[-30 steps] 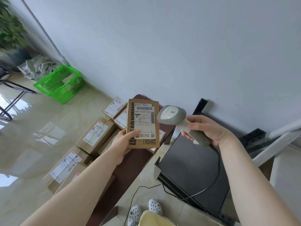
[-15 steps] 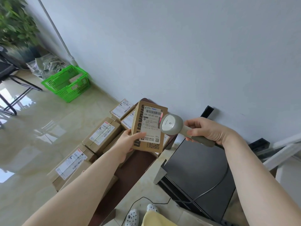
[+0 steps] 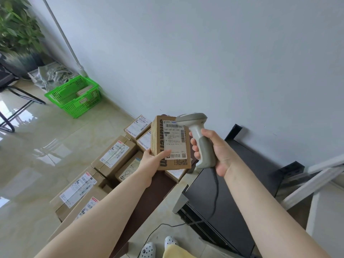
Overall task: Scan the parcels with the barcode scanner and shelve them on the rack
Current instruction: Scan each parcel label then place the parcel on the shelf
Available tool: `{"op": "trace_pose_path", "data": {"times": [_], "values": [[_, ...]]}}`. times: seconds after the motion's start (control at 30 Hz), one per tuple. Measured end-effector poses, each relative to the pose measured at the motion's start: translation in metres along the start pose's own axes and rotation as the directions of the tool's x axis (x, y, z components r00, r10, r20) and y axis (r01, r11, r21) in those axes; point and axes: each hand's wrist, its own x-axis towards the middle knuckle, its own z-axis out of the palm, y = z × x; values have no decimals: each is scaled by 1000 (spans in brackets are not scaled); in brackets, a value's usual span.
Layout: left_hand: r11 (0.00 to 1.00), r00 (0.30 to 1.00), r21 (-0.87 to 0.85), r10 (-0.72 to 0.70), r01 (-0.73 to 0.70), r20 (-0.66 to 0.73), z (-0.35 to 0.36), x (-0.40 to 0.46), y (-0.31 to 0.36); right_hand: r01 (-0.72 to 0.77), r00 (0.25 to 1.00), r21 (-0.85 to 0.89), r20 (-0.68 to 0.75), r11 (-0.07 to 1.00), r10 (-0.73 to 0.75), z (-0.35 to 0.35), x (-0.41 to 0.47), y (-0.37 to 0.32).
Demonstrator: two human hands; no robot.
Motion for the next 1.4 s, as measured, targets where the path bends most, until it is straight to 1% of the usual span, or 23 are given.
{"op": "trace_pose_path", "data": {"times": [0.27, 0.5, 0.67, 0.77, 0.83, 0.87, 0.93, 1.0, 1.07, 1.13, 1.2, 1.23, 1.4], "values": [[1000, 1000, 11, 8, -8, -16, 17, 0, 4, -30, 992, 80, -116, 996, 39, 14, 1, 13], [1000, 1000, 17, 0, 0, -21, 21, 0, 1, -14, 992, 55, -128, 998, 21, 11, 0, 14], [1000, 1000, 2, 9, -9, -13, 26, -3, 4, -22, 990, 99, -136, 995, 35, 3, 0, 15], [1000, 999, 4, -18, 18, -43, 24, -1, 4, 16, 981, 133, -193, 991, 10, -10, -1, 16], [1000, 998, -16, -25, 24, -64, 22, -2, 3, 41, 949, 113, -314, 993, -4, -27, -1, 20], [999, 996, -28, -34, 32, -77, 22, -3, 2, 46, 920, 65, -391, 997, -17, -41, 1, 25], [998, 994, -46, -49, 45, -100, 21, -4, -1, 21, 821, -59, -568, 998, -51, -74, 7, 40], [996, 990, -63, -74, 66, -120, 22, -3, -6, -40, 688, -121, -723, 992, -61, -106, 12, 60], [994, 988, -70, -96, 88, -123, 26, -4, -11, -72, 581, -133, -811, 989, -67, -131, 14, 76], [993, 989, -72, -100, 93, -110, 32, -7, -12, -78, 515, -105, -856, 991, -50, -148, 15, 88], [993, 991, -73, -98, 91, -96, 39, -9, -10, -102, 493, -42, -870, 994, 14, -158, 17, 96], [993, 992, -74, -94, 88, -87, 42, -9, -8, -110, 494, -26, -869, 994, 32, -161, 19, 99], [995, 994, -67, -75, 70, -79, 56, -8, -6, -130, 495, -28, -868, 991, 41, -175, 32, 111]]}}
